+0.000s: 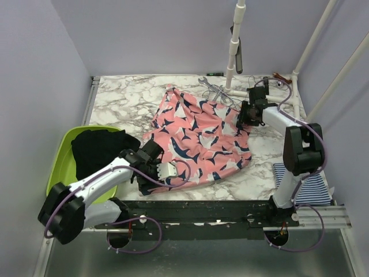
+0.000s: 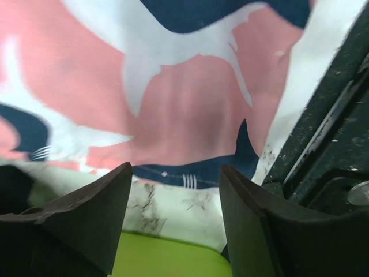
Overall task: Fold and stack the mixed laundry pile
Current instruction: Flatten out the shorts at the center of the board, then fold the shorts at the center of the board.
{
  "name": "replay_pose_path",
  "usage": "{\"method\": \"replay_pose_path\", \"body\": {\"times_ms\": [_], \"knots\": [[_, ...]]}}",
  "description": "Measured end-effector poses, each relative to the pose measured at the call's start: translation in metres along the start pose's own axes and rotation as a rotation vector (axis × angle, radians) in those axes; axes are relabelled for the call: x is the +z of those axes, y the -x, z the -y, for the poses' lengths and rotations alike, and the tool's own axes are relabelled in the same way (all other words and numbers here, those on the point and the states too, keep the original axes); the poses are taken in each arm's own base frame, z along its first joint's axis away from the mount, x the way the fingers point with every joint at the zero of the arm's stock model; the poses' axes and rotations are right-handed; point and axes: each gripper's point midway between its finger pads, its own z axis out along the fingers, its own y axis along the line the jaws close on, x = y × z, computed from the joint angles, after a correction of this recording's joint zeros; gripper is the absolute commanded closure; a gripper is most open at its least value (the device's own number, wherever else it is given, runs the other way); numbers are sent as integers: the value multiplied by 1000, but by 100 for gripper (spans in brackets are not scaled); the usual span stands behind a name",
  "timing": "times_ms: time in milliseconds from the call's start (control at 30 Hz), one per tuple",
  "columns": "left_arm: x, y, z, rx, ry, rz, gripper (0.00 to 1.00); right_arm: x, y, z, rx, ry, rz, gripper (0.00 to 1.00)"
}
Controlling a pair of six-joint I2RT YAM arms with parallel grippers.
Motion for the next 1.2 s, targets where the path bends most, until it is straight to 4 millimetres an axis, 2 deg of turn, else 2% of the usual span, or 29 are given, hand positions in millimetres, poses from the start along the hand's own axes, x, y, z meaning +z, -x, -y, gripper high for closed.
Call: {"method": "replay_pose_path", "body": {"times_ms": [67,100,200,233,300,367,400,533,633,800,933,1000,1067,1133,1167,1200], "knots": [[-14,10,-2,4,25,53,32,-24,8,-10,-66,56,42,47],[-27,20,-6,10,52,107,31,-42,14,-16,-116,88,79,47],[-64,49,-12,40,124,269,31,-110,23,-55,-357,226,238,44],[-69,52,-11,48,130,292,30,-134,18,-74,-474,287,293,43],[-67,52,-3,65,121,309,28,-172,-5,-104,-726,399,376,43],[-53,43,4,67,97,281,27,-193,-46,-121,-976,506,400,41],[-44,37,9,66,79,257,27,-196,-61,-119,-1052,529,392,40],[-7,3,21,55,34,132,26,-185,-119,-85,-1304,577,291,35],[6,-12,25,59,28,82,26,-180,-150,-64,-1422,608,223,33],[7,-5,16,66,67,107,27,-177,-183,-46,-1545,645,176,30],[9,2,11,64,90,133,33,-165,-208,-31,-1608,652,121,33],[9,5,7,61,102,146,42,-159,-215,-25,-1629,642,95,39],[10,9,4,59,118,161,61,-153,-217,-23,-1651,632,81,56],[12,11,1,61,134,173,93,-148,-220,-22,-1679,622,64,73],[12,12,-1,62,142,175,100,-146,-223,-21,-1694,620,53,85],[15,12,-3,55,153,175,100,-144,-226,-19,-1704,617,39,94]]}}
